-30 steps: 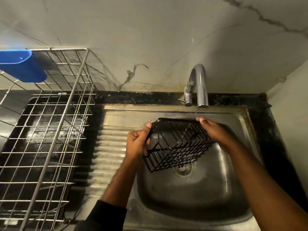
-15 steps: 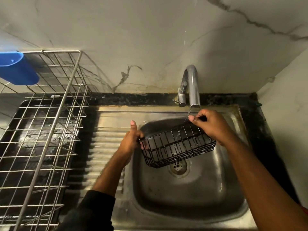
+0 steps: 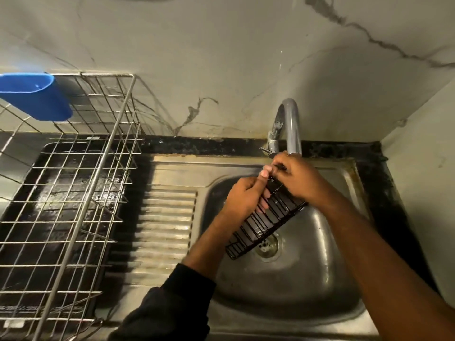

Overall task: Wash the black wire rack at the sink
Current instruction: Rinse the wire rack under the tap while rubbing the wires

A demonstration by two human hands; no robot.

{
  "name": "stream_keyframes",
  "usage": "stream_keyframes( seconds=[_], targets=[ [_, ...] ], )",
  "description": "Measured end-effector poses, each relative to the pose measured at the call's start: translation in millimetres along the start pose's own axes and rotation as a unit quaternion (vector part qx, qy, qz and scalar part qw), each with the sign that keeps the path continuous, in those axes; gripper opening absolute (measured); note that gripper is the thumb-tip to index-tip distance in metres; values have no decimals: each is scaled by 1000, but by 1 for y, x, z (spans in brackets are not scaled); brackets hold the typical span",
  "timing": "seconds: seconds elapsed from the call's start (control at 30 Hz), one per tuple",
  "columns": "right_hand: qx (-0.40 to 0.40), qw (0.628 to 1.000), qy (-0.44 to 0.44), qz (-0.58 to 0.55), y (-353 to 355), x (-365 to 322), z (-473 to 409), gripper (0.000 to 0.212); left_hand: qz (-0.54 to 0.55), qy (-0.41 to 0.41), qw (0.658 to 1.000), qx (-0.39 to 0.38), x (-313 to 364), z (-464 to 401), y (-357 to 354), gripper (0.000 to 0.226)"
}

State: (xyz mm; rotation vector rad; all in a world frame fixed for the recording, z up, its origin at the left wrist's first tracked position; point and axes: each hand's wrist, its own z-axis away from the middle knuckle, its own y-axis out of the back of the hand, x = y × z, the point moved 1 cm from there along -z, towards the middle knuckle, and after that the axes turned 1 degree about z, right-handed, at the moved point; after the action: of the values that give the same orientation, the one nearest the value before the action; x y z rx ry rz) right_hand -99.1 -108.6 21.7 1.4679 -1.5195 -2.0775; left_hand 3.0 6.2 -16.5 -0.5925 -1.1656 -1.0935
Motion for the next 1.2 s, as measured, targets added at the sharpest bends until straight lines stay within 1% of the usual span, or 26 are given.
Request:
stream_keyframes(
  seconds=[0.07, 0.13, 0.27, 0.3, 0.33, 0.4, 0.43, 0.47, 0.5, 0.57, 0.63, 0.7, 0.8, 0.87, 0.93, 0.97, 1.0, 1.03, 1.07, 1.1, 1.13, 1.17, 1.2],
  targets=[
    [32, 998, 4, -54, 5, -2, 1, 11, 30, -5, 999, 13, -4, 4, 4, 49],
    [50, 996, 4, -71, 3, 4, 2, 21, 73, -1, 996, 45, -6, 11, 3, 45],
    [55, 984, -51, -159, -4, 6, 18, 34, 138, 26, 984, 105, -11, 22, -3, 45],
    [43, 986, -46, -153, -7, 2, 26, 38, 143, 32, 982, 119, -12, 24, -1, 45],
    [20, 992, -32, -120, -12, -2, 34, 42, 145, 34, 981, 127, -13, 27, 1, 46],
    [-28, 999, 27, 16, -24, -12, 45, 54, 131, 29, 980, 144, -15, 30, 5, 48],
    [-35, 996, 54, 60, -28, -14, 48, 58, 108, 20, 981, 161, -16, 30, 7, 50],
    [-28, 995, 68, 66, -28, -14, 48, 59, 88, 9, 981, 174, -17, 30, 10, 52],
    [-8, 997, 64, 44, -26, -14, 47, 58, 78, -1, 981, 180, -17, 31, 12, 54],
    [10, 998, 14, -65, -21, -8, 43, 55, 76, -19, 984, 163, -16, 33, 14, 58],
    [-18, 986, -27, -164, -16, -1, 38, 54, 43, -34, 989, 139, -14, 34, 16, 64],
    [-37, 980, -39, -193, -11, 5, 34, 47, 24, -34, 993, 114, -12, 33, 18, 64],
    [-1, 985, -40, -169, -5, 13, 32, 37, 37, -34, 997, 63, -11, 30, 19, 63],
    [16, 990, -37, -133, -5, 14, 37, 32, 24, -50, 997, 51, -13, 30, 19, 65],
    [39, 990, -39, -133, -6, 13, 45, 23, 0, -65, 996, 62, -15, 29, 18, 64],
    [55, 988, -38, -142, -7, 12, 48, 17, -26, -76, 994, 72, -15, 29, 17, 64],
    [71, 985, -37, -152, -7, 10, 51, 12, -81, -94, 988, 90, -14, 28, 16, 66],
    [87, 984, -35, -152, -9, 9, 53, 10, -162, -117, 973, 119, -13, 27, 16, 68],
    [105, 985, -35, -131, -11, 8, 54, 10, -245, -140, 948, 149, -11, 28, 15, 69],
    [124, 987, -36, -100, -14, 7, 54, 13, -298, -160, 925, 172, -7, 28, 14, 68],
    [145, 986, -42, -75, -17, 8, 54, 17, -313, -168, 917, 180, -4, 28, 12, 66],
    [165, 982, -52, -69, -21, 8, 54, 19, -295, -164, 925, 176, -2, 26, 9, 63],
    [182, 978, -63, -85, -24, 8, 55, 20, -256, -156, 939, 167, -2, 25, 7, 61]
  ],
)
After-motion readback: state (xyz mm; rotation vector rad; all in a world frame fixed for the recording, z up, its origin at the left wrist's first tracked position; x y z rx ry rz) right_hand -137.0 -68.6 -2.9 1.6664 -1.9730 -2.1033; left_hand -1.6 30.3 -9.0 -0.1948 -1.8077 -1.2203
